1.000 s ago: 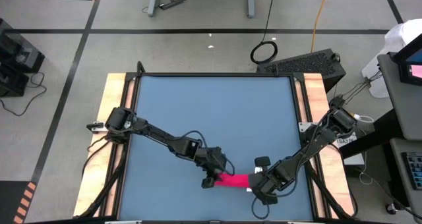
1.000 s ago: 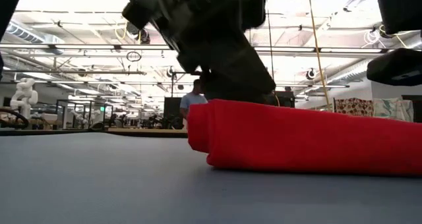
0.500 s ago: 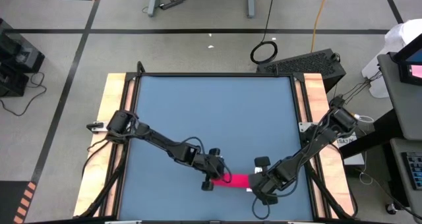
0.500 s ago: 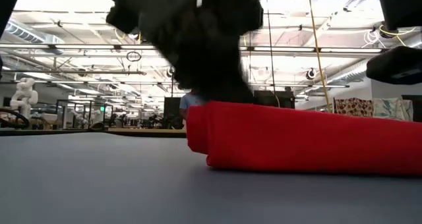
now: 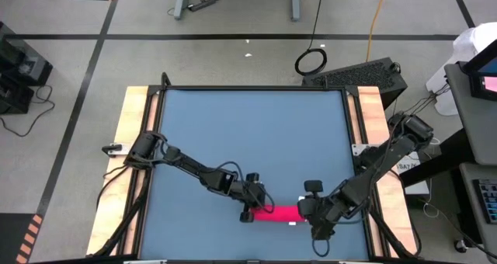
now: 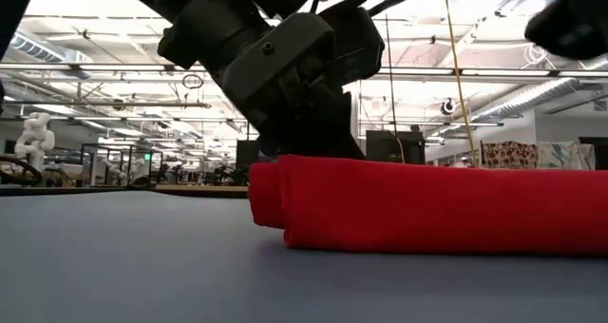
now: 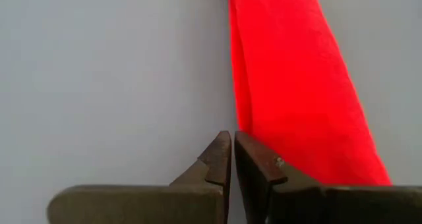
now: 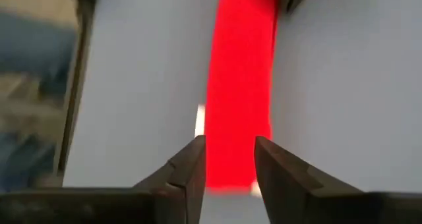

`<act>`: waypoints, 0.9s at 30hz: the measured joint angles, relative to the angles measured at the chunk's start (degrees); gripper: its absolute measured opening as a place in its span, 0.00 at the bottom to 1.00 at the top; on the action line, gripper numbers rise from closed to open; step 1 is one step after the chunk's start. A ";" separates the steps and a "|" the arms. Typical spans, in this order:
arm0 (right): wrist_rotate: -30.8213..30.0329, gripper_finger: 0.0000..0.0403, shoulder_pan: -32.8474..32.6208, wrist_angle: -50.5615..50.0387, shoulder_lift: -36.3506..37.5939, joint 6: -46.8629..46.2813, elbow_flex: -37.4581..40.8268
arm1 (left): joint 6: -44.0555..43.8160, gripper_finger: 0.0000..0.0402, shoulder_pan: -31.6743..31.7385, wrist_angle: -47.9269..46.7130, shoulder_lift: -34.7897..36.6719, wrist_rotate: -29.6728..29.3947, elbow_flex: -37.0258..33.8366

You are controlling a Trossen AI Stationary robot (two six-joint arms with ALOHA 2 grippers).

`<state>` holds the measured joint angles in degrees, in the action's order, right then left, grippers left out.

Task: Roll towel
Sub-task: Roll the red towel

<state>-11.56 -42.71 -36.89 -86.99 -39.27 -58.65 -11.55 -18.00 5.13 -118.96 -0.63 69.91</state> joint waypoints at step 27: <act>-22.11 0.00 -0.16 80.84 -23.06 11.40 26.29 | 4.82 0.07 -11.47 20.35 5.08 -20.48 -4.83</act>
<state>-33.68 -42.87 43.94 -110.05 -27.87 -32.36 -6.72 -29.47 25.48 -113.87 -21.10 65.08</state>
